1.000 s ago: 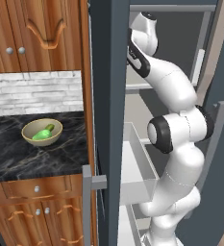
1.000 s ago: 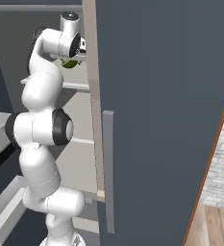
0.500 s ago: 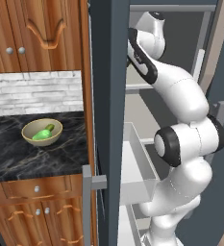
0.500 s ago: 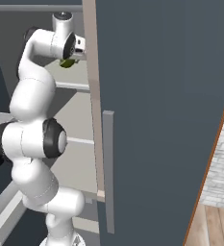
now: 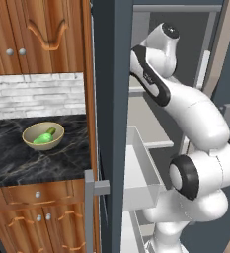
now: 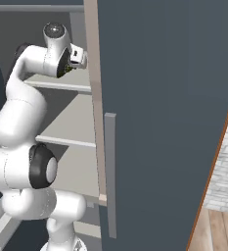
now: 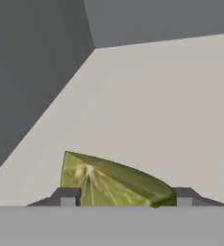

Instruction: Take the mango, corn, and lemon wedge from the freezer and place them in the bowl on the counter.

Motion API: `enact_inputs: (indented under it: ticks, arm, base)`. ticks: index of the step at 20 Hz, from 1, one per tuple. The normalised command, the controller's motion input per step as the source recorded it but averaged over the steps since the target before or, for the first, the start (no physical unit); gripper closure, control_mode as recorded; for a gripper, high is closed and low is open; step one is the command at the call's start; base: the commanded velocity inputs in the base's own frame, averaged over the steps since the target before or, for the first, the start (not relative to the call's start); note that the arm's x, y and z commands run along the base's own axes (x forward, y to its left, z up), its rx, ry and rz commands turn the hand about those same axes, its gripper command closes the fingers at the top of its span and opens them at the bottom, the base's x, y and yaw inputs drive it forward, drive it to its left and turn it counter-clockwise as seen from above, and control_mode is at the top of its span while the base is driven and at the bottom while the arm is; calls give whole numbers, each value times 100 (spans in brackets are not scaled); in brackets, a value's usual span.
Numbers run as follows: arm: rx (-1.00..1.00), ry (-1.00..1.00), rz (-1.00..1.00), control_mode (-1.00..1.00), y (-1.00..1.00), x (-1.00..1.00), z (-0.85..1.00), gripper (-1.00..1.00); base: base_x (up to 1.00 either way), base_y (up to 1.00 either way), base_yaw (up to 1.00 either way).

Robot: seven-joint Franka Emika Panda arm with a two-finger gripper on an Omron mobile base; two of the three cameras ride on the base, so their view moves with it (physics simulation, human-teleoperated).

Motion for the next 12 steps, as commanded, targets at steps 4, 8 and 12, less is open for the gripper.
enact_inputs:
  ticks: [4,8,12]
  arm:
    - [1,0,-14,-100,-26,-90,41,100]
    - [2,0,-14,-100,-37,-100,35,100]
    - [3,0,-11,-100,-33,-100,21,100]
  base:
    - [0,0,0]
    - [0,0,0]
    - [0,0,0]
